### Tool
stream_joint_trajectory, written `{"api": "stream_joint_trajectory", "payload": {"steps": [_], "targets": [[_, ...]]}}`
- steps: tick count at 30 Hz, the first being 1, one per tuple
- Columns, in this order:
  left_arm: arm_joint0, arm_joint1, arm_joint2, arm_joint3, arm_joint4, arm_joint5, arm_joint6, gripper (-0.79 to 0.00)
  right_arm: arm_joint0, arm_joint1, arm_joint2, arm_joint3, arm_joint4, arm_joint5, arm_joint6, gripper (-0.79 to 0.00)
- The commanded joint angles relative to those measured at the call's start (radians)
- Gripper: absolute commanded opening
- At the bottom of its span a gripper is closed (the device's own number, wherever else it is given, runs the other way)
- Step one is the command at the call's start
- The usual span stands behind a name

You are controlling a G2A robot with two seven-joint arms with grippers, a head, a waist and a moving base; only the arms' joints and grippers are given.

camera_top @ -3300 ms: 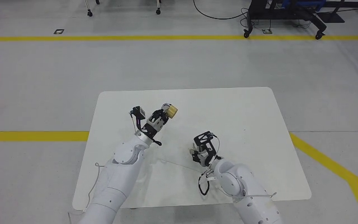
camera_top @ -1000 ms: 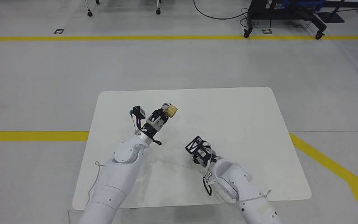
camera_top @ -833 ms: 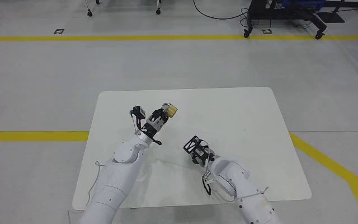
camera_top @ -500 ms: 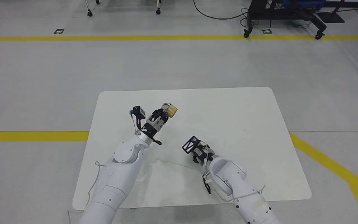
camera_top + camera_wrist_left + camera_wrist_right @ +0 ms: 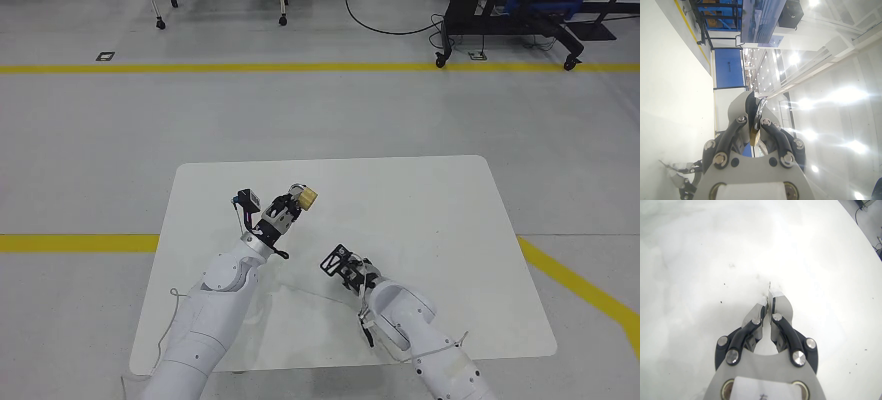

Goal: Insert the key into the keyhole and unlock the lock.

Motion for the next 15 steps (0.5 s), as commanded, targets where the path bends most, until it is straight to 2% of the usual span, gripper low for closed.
{"api": "stream_joint_trajectory", "payload": {"steps": [1, 9, 12, 15], "targets": [[0.000, 0.000, 0.000, 0.000, 0.000, 0.000, 0.000, -0.785, -0.020, 0.004, 0.015, -0.028, -0.004, -0.001, -0.007, -0.785], [0.000, 0.000, 0.000, 0.000, 0.000, 0.000, 0.000, -0.785, -0.094, 0.018, 0.090, -0.121, 0.060, -0.039, -0.069, -0.785], [0.000, 0.000, 0.000, 0.000, 0.000, 0.000, 0.000, -0.785, -0.117, 0.020, 0.140, -0.130, 0.216, -0.080, -0.128, -0.785], [0.000, 0.000, 0.000, 0.000, 0.000, 0.000, 0.000, -0.785, -0.133, 0.022, 0.189, -0.117, 0.412, -0.175, -0.179, -0.785]]}}
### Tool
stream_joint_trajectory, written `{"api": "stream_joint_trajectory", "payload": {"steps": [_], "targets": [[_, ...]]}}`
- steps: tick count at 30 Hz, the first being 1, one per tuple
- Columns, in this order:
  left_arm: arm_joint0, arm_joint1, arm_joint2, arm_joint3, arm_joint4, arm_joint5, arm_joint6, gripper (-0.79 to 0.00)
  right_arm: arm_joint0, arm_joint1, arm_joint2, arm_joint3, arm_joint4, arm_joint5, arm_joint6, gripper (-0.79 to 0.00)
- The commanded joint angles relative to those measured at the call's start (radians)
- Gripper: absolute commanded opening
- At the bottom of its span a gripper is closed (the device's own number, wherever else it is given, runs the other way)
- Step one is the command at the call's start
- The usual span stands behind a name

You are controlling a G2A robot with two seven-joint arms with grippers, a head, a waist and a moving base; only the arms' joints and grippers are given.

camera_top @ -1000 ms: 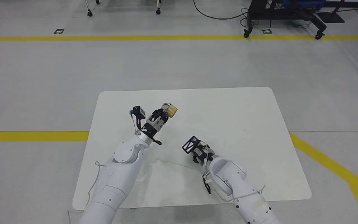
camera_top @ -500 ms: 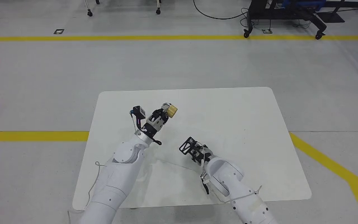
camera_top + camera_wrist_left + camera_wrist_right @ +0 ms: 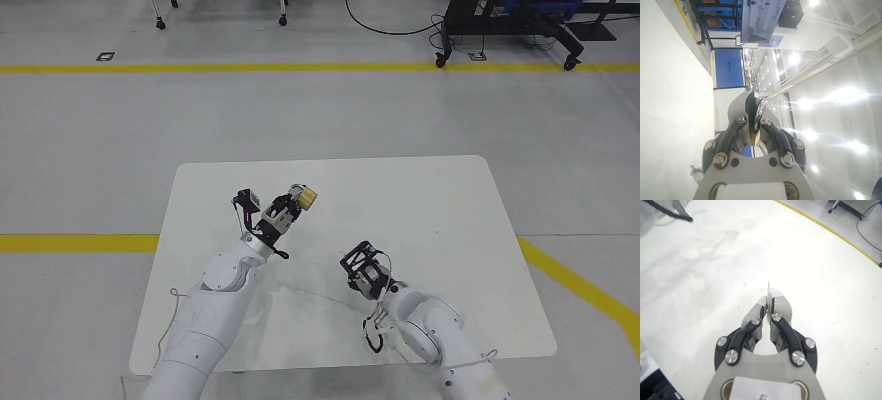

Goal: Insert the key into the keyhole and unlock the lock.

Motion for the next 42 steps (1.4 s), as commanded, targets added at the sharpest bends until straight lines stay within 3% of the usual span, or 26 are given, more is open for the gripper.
{"api": "stream_joint_trajectory", "payload": {"steps": [1, 7, 17, 19, 22, 27, 32, 42], "targets": [[0.000, 0.000, 0.000, 0.000, 0.000, 0.000, 0.000, -0.785, -0.007, 0.002, 0.031, 0.019, 0.157, -0.071, -0.027, -0.785], [0.000, 0.000, 0.000, 0.000, 0.000, 0.000, 0.000, -0.785, 0.004, 0.013, 0.104, 0.113, 0.538, -0.285, 0.014, -0.785], [0.021, 0.000, 0.029, -0.031, 0.065, 0.006, 0.005, -0.785, 0.003, 0.014, 0.105, 0.116, 0.547, -0.288, 0.020, -0.785], [0.027, 0.000, 0.044, -0.043, 0.085, 0.018, -0.007, -0.785, 0.003, 0.013, 0.088, 0.130, 0.618, -0.292, 0.040, -0.785], [0.031, 0.001, 0.054, -0.049, 0.109, 0.024, -0.025, -0.785, 0.014, 0.010, 0.067, 0.157, 0.843, -0.332, 0.088, -0.785], [0.032, 0.007, 0.062, -0.047, 0.147, 0.020, -0.053, -0.785, 0.060, 0.017, 0.043, 0.218, 1.200, -0.335, 0.280, -0.785], [0.031, 0.013, 0.062, -0.045, 0.159, 0.018, -0.094, -0.785, 0.098, 0.024, 0.044, 0.269, 1.340, -0.318, 0.380, -0.785], [0.033, 0.014, 0.074, -0.046, 0.148, 0.005, -0.114, -0.785, 0.152, 0.027, 0.027, 0.353, 1.422, -0.271, 0.397, -0.785]]}}
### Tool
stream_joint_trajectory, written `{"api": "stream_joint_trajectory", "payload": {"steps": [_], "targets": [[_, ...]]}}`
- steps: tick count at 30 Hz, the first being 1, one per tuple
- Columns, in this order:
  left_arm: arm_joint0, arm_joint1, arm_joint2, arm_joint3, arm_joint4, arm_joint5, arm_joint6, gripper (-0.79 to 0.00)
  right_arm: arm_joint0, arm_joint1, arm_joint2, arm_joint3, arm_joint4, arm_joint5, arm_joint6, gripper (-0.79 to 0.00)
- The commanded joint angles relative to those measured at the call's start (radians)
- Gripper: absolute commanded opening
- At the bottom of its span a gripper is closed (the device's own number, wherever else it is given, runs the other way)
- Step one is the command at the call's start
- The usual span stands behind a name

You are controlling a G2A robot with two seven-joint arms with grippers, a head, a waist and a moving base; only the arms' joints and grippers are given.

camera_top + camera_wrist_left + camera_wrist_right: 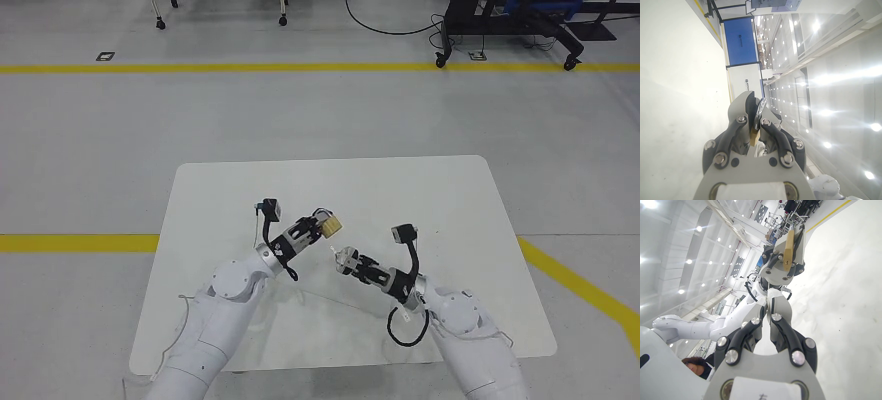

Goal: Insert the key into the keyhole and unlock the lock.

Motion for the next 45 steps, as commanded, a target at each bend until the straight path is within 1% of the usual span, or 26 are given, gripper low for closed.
{"api": "stream_joint_trajectory", "payload": {"steps": [1, 7, 23, 29, 45], "targets": [[-0.001, 0.000, 0.002, 0.001, 0.000, -0.002, 0.001, -0.785, 0.008, 0.000, -0.003, 0.011, 0.009, 0.003, 0.002, -0.785], [-0.001, 0.002, 0.005, 0.003, -0.004, -0.007, 0.000, -0.785, 0.020, 0.002, -0.003, 0.030, -0.012, 0.006, -0.043, -0.785], [0.014, 0.009, 0.013, -0.021, 0.017, -0.016, 0.011, -0.785, 0.024, 0.006, -0.018, 0.037, -0.031, 0.019, -0.092, -0.785], [0.016, 0.011, 0.017, -0.026, 0.022, -0.013, 0.012, -0.785, 0.029, 0.008, -0.024, 0.045, -0.029, 0.020, -0.101, -0.785], [0.027, 0.015, 0.034, -0.040, 0.070, -0.040, 0.058, -0.785, 0.026, 0.011, -0.041, 0.032, -0.029, 0.032, -0.113, -0.785]]}}
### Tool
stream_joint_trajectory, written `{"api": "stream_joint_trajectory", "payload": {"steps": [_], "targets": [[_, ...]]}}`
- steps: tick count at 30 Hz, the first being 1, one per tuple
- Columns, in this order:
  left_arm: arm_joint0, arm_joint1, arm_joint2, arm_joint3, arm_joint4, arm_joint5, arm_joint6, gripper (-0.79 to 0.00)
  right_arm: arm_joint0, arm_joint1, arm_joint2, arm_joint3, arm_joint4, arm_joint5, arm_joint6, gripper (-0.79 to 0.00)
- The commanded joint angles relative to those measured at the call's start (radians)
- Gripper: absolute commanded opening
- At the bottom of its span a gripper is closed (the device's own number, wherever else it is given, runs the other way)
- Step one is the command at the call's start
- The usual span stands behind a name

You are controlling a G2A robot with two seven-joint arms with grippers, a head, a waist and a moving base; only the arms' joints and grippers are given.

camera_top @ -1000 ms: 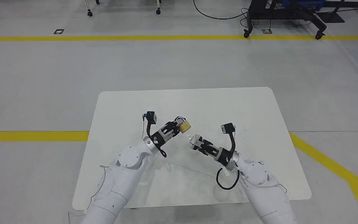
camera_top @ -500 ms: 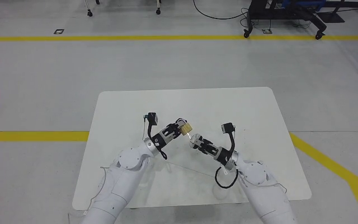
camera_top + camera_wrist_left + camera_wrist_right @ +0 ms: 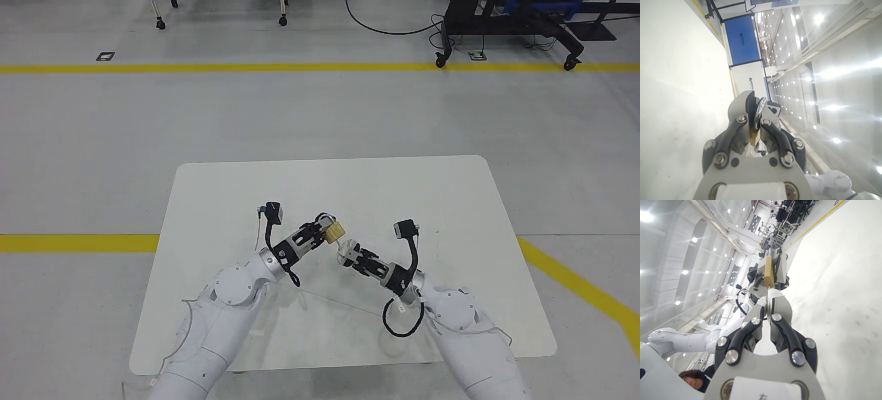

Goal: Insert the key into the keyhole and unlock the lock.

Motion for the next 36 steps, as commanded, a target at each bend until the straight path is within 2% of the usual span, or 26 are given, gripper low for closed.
{"api": "stream_joint_trajectory", "payload": {"steps": [1, 14, 36], "targets": [[0.001, 0.001, 0.001, -0.003, 0.004, 0.000, 0.004, -0.785, 0.000, 0.001, -0.001, -0.002, -0.003, 0.001, -0.002, -0.785], [0.008, 0.005, 0.009, -0.022, 0.053, 0.005, 0.050, -0.785, -0.018, 0.003, -0.009, -0.037, -0.078, 0.023, -0.083, -0.785], [0.006, 0.021, -0.002, -0.028, 0.114, -0.026, 0.054, -0.785, -0.008, 0.011, -0.018, -0.038, -0.063, 0.047, -0.035, -0.785]]}}
